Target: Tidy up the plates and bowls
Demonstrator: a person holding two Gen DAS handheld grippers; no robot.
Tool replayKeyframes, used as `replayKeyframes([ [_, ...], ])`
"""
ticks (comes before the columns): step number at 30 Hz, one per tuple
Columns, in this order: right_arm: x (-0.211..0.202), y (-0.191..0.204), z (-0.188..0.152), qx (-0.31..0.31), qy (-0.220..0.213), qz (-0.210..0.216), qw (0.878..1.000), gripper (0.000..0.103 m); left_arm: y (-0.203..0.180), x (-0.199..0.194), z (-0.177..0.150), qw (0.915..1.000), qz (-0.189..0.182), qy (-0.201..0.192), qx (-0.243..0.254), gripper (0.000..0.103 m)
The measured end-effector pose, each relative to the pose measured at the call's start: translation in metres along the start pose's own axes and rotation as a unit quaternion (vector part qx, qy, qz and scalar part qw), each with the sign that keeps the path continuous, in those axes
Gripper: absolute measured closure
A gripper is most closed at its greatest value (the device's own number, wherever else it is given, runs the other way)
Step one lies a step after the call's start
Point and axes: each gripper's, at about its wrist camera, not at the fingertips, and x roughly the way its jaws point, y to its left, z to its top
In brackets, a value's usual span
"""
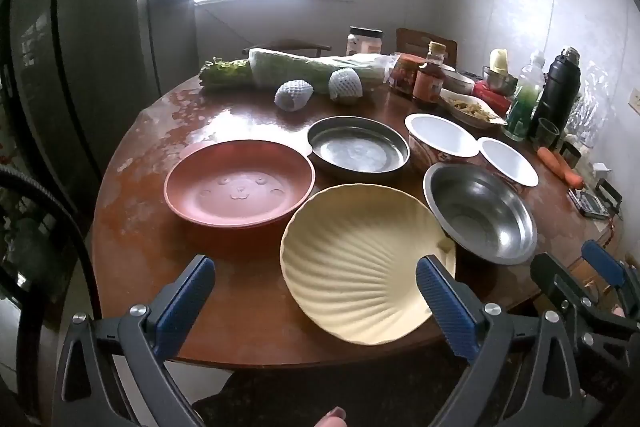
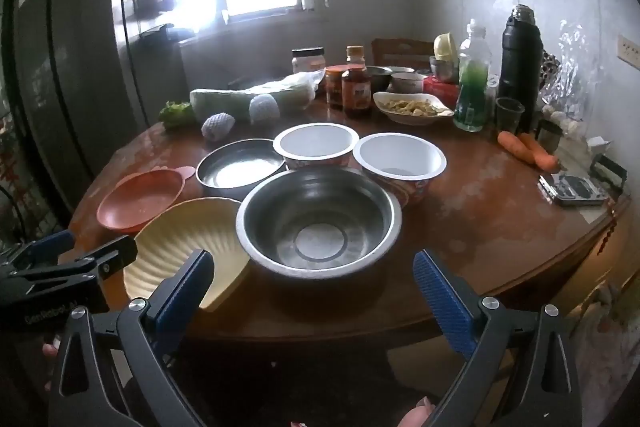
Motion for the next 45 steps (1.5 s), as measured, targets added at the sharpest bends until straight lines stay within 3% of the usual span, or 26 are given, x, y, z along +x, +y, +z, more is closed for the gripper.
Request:
replayKeyframes([
  [28, 0.002, 0.005, -0.002, -0.014, 0.001, 0.004, 1.0, 0.003, -0.005, 0.001, 0.0, 1.0, 0.003, 0.001, -0.002, 0.002],
  [45, 0.011, 0.023, 0.004, -0.026, -0.001, 0.031, 0.999, 0.003, 0.019, 0.008, 0.0, 0.9998, 0.014, 0.006, -0.011, 0.002],
])
